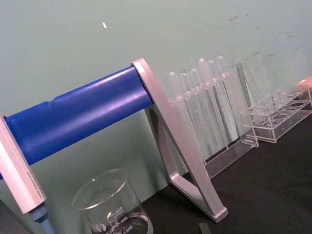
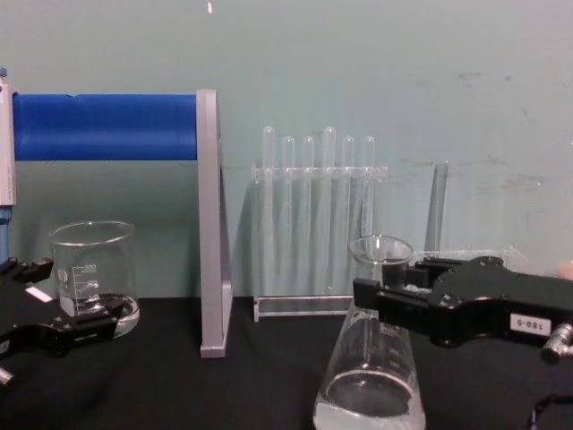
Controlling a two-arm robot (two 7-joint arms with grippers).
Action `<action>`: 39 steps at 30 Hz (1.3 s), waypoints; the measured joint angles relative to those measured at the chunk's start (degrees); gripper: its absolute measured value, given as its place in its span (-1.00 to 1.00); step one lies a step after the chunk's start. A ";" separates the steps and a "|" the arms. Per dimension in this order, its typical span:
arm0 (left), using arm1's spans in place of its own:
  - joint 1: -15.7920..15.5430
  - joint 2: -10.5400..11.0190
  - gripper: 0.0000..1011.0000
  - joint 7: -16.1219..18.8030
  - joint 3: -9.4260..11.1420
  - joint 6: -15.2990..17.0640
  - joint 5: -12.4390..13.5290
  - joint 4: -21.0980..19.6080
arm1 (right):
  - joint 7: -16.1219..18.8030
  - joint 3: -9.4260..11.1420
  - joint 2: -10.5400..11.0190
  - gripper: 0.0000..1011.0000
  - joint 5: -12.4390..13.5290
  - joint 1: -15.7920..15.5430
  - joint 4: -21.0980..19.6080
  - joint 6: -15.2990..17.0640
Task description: Grasp the erlenmeyer flask with one hand, shake it three times, then place it back.
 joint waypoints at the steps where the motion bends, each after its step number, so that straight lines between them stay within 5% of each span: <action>1: 0.00 0.00 0.98 0.00 0.00 0.00 0.00 0.00 | 0.09 -0.08 0.00 -0.12 -0.07 0.04 0.10 -0.11; 39: 0.00 0.00 0.98 0.00 0.00 0.00 0.00 0.00 | 1.61 -1.98 -0.43 -0.12 -0.48 1.19 3.33 -0.60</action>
